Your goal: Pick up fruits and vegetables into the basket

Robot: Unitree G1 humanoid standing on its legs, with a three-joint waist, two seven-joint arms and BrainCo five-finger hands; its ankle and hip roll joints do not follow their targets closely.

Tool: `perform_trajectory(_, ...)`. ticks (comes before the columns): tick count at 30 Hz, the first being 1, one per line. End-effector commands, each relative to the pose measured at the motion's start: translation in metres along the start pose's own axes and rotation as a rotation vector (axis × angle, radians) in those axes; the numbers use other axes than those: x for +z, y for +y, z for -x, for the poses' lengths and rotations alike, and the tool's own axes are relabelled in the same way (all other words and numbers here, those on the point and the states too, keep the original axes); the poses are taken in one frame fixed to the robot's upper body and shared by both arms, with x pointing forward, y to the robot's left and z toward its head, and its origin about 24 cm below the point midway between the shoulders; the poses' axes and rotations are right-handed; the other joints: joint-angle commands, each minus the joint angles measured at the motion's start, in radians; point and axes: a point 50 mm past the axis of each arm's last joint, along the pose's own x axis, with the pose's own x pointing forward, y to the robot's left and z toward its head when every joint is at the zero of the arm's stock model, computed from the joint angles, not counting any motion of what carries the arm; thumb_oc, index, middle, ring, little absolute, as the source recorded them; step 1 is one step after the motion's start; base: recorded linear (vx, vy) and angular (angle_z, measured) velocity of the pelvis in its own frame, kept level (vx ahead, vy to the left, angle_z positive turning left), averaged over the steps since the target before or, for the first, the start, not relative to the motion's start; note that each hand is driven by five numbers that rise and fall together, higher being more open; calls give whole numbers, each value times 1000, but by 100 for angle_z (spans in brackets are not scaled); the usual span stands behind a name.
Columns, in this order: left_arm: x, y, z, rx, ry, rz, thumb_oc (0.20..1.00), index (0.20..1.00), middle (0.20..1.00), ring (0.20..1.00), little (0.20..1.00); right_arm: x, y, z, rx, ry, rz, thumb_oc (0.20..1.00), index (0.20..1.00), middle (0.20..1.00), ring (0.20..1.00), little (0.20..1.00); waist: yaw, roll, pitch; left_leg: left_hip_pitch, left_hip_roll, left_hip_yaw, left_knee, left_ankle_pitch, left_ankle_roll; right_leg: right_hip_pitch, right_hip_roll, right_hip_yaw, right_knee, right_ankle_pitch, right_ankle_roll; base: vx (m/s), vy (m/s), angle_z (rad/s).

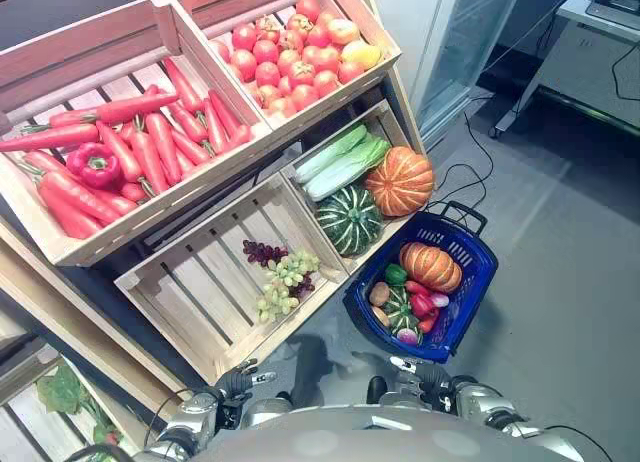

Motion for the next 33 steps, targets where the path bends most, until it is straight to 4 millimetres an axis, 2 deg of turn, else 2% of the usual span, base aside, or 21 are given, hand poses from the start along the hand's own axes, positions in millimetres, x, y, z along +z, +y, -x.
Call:
perform_trajectory(1, 20, -6, -7, -5, -60, -21, 1000, 1000, 1000, 1000, 1000, -11, 16, -6, 80, 47, -38, 1000, 1000, 1000, 1000, 1000, 7, -24, 35, -41, -43, -22, 34, -39, 56, 24, -66, -55, 69, -56, 68, 258, 743, -29)
perform_trajectory(10, 29, -7, -7, -1, -117, -101, 1000, 1000, 1000, 1000, 1000, -6, 16, -7, 73, 22, -11, 1000, 1000, 1000, 1000, 1000, 5, -22, 39, -39, -41, -17, 35, -39, 55, 22, -67, -55, 75, -58, 68, 0, 0, 0)
perform_trajectory(19, 78, 10, 4, 269, -442, -112, 1000, 1000, 1000, 1000, 1000, 11, 13, -6, 33, -106, 2, 1000, 1000, 1000, 1000, 1000, 12, -27, 53, -44, -33, -24, 44, -38, 54, 18, -62, -49, 94, -68, 63, 4, -4, 0)
perform_trajectory(20, 78, 10, 4, 269, -442, -112, 1000, 1000, 1000, 1000, 1000, 11, 13, -6, 33, -106, 2, 1000, 1000, 1000, 1000, 1000, 12, -27, 53, -44, -33, -24, 44, -38, 54, 18, -62, -49, 94, -68, 63, 34, -43, 0)
perform_trajectory(23, 91, 17, 10, 363, -513, -123, 1000, 1000, 1000, 1000, 1000, 21, 12, -4, 21, -188, -14, 1000, 1000, 1000, 1000, 1000, 13, -32, 58, -48, -26, -29, 50, -37, 54, 14, -61, -45, 108, -74, 60, 52, -51, 1)
perform_trajectory(24, 98, 21, 14, 433, -545, -135, 1000, 1000, 1000, 1000, 1000, 32, 13, -2, 15, -256, -24, 1000, 1000, 1000, 1000, 1000, 10, -36, 62, -50, -21, -31, 55, -37, 54, 11, -60, -39, 121, -80, 56, 94, -68, 1)
perform_trajectory(26, 102, 23, 16, 463, -563, -120, 1000, 1000, 1000, 1000, 1000, 39, 15, 0, 10, -308, -27, 1000, 1000, 1000, 1000, 1000, 5, -38, 63, -50, -16, -32, 58, -37, 55, 7, -58, -34, 132, -85, 55, 94, -58, 1)
perform_trajectory(30, 115, 30, 25, 550, -615, -112, 1000, 1000, 1000, 1000, 1000, 71, 25, 13, 26, -489, 16, 1000, 1000, 1000, 1000, 1000, -25, -42, 82, -68, 5, -22, 92, -42, 56, -28, -52, -19, 213, -127, 42, 99, -60, -1)
perform_trajectory(33, 133, 34, 32, 595, -669, -110, 1000, 1000, 1000, 1000, 1000, 99, 36, 28, 37, -634, 70, 1000, 1000, 1000, 1000, 1000, -41, -49, 127, -143, 11, -18, 180, -59, 59, -111, -51, -10, 289, -150, 27, -46, -73, -5)
